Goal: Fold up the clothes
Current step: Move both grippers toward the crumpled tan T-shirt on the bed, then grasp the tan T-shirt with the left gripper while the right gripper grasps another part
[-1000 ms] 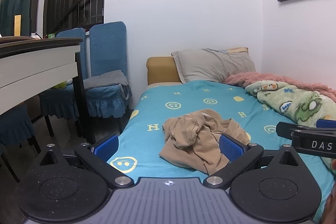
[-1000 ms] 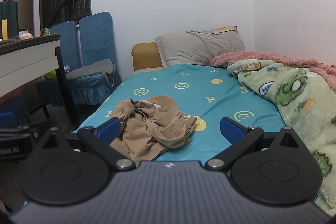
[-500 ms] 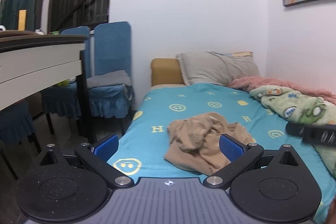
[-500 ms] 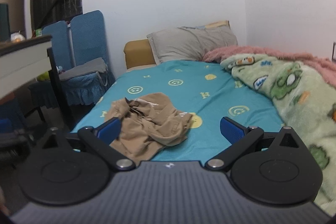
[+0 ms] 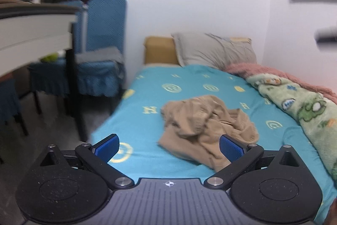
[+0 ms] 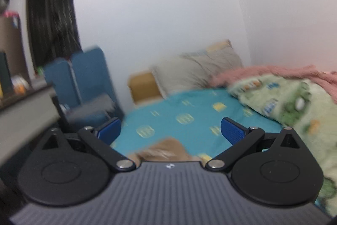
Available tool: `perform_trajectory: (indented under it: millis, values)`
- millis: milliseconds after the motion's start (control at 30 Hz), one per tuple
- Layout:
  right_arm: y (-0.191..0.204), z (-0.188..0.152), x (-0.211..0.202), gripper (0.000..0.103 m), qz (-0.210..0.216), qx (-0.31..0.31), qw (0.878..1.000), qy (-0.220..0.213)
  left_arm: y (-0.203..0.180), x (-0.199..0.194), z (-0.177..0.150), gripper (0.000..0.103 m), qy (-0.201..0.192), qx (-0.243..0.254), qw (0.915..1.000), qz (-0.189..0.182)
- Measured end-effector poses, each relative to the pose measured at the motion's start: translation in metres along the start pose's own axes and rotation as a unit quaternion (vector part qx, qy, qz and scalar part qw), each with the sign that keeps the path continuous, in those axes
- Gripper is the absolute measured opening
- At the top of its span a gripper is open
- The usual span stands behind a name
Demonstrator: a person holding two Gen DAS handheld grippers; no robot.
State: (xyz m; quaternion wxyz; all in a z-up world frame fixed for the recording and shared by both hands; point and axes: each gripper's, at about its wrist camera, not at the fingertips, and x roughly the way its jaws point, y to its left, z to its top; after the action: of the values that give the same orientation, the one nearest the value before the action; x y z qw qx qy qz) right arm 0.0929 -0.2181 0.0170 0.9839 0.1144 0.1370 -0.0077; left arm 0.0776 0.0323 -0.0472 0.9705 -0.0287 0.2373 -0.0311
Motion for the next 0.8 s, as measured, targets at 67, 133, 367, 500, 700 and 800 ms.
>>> perform_trajectory:
  millis: [67, 133, 367, 500, 700, 800]
  values:
    - [-0.018, -0.022, 0.008, 0.103, -0.012, 0.004, 1.0, 0.023, -0.013, 0.025, 0.008, 0.101, 0.009, 0.012, 0.9998, -0.008]
    - [-0.034, -0.036, 0.017, 0.103, -0.021, 0.03, 0.998, 0.048, -0.026, 0.052, 0.015, 0.099, 0.017, 0.021, 0.9994, -0.022]
    - [-0.054, -0.047, 0.061, 0.103, -0.038, 0.061, 0.995, 0.067, -0.085, 0.158, 0.052, 0.089, 0.017, 0.068, 0.9974, -0.016]
    - [-0.061, -0.055, 0.085, 0.103, -0.043, 0.058, 0.994, 0.076, -0.093, 0.2, 0.053, 0.047, 0.034, 0.086, 0.9956, 0.018]
    - [-0.066, -0.059, 0.101, 0.103, -0.052, 0.074, 0.992, 0.085, -0.074, 0.181, 0.055, 0.007, 0.003, 0.083, 0.9964, 0.017]
    - [-0.061, -0.059, 0.098, 0.103, -0.048, 0.068, 0.993, 0.079, -0.065, 0.13, 0.059, 0.007, -0.025, 0.077, 0.9967, -0.003]
